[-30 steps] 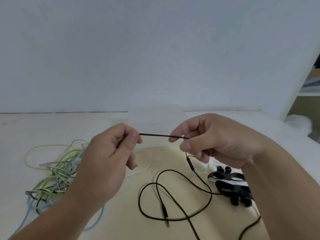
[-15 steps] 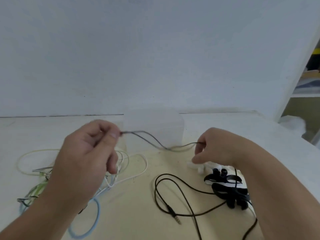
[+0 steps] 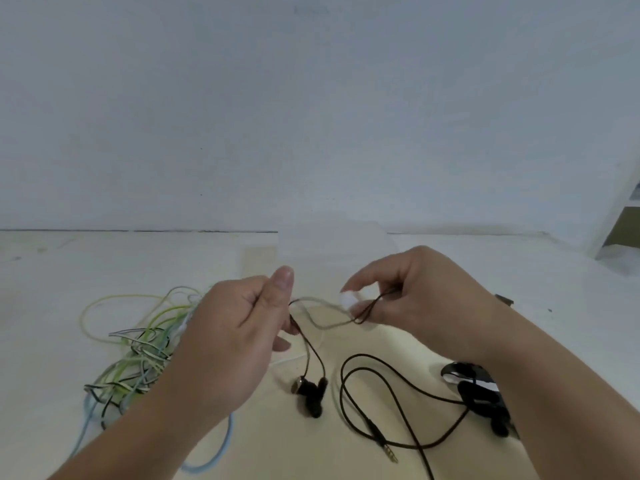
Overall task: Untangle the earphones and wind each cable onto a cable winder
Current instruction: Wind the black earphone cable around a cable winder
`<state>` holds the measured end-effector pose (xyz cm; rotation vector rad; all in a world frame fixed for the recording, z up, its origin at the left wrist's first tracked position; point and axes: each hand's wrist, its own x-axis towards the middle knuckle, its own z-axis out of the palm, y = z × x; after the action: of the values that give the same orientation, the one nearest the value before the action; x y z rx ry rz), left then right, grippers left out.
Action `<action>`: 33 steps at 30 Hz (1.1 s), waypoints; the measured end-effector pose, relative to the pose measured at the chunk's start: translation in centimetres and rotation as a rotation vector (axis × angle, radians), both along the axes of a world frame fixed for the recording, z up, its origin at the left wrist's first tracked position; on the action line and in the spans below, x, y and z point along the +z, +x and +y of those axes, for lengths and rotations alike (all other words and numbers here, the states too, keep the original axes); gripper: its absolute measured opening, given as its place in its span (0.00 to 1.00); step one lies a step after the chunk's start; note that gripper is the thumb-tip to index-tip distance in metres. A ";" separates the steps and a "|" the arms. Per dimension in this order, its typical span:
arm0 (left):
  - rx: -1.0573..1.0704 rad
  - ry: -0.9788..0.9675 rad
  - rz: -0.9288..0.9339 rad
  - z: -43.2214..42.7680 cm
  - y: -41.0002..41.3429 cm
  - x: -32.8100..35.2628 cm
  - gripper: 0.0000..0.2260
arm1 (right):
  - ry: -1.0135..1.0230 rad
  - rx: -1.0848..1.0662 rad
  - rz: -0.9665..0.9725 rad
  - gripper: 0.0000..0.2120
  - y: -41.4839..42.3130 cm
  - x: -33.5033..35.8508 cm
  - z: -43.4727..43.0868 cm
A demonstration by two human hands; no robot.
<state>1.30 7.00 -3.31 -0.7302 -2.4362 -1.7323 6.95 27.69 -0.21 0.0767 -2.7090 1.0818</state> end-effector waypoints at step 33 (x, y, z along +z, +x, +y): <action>-0.197 0.452 -0.466 -0.1 -0.9 0.4 0.15 | 0.011 0.168 -0.037 0.11 1.3 1.1 -2.5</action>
<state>0.42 6.89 -2.92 -0.5726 -2.1137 -2.6621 8.24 25.18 0.91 0.2938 -2.7835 1.1231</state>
